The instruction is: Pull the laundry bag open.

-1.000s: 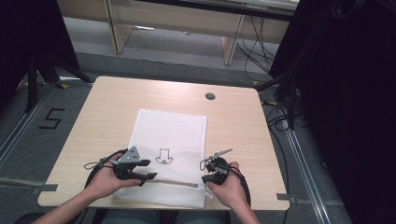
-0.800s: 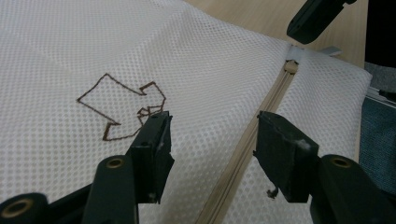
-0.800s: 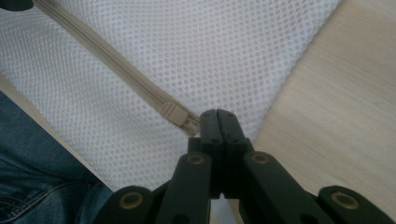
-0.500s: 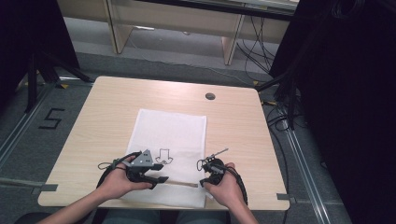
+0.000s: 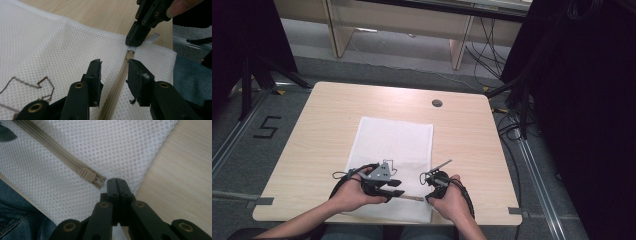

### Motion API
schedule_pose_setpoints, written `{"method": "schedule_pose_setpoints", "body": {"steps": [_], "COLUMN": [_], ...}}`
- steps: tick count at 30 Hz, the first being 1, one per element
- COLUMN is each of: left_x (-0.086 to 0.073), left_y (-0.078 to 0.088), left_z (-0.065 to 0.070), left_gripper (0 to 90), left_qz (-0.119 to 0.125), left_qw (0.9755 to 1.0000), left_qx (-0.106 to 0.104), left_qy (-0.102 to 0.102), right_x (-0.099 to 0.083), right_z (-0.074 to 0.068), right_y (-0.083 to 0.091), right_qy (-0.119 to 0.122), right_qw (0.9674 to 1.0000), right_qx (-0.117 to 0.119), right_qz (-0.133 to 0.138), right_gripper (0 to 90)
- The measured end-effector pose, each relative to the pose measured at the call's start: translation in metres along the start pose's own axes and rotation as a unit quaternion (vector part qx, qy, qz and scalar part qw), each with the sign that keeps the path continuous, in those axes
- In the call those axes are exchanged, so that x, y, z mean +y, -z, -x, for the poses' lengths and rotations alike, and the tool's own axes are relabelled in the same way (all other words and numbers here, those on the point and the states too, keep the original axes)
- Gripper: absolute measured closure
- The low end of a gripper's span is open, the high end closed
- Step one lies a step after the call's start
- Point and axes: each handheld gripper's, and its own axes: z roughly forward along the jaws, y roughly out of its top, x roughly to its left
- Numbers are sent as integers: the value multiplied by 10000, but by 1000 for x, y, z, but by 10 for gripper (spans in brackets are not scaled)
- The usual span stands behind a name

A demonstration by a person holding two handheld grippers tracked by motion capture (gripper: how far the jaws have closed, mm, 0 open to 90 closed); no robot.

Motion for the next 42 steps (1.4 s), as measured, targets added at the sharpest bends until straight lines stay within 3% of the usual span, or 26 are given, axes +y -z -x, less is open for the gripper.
{"method": "schedule_pose_setpoints", "body": {"steps": [4, 5, 7, 10, 13, 19, 20, 28, 34, 35, 42], "left_x": [4, 7, 9, 12, 14, 16, 16, 15, 15, 15, 19], "left_y": [-9, -17, -21, -29, -33, -47, -47, -58, -64, -65, -64], "left_z": [3, 6, 6, 8, 8, 11, 11, 12, 14, 16, 17], "left_gripper": [659, 666, 675, 689, 694, 702, 702, 703, 710, 720, 799], "left_qz": [-100, -135, -232, -252, -278, -421, -421, -517, -607, -591, -655], "left_qw": [9999, 9997, 9993, 9992, 9990, 9980, 9980, 9974, 9964, 9967, 9954], "left_qx": [-50, -136, -150, -214, -237, -353, -353, -427, -409, -412, -380], "left_qy": [-122, -139, -244, -239, -269, -309, -309, -283, -435, -387, -591], "right_x": [0, 0, 0, 0, 0, 0, 0, 0, 0, 0, 0], "right_z": [2, 0, -1, 2, 0, 3, 2, 3, 4, 4, 5], "right_y": [0, 0, 0, 0, 1, 0, 1, 0, 0, 0, 0], "right_qy": [14, -120, -148, 13, -77, 40, -106, -62, -91, -97, 14], "right_qw": [10000, 9998, 9998, 10000, 9999, 9999, 9999, 9999, 9999, 9999, 9999], "right_qx": [38, 129, 134, 79, 104, 103, 53, 95, 86, 102, 139], "right_qz": [26, 2, 1, 30, -28, 23, -66, -18, -34, -41, 47], "right_gripper": [900, 900, 900, 900, 900, 900, 900, 900, 900, 900, 900]}}
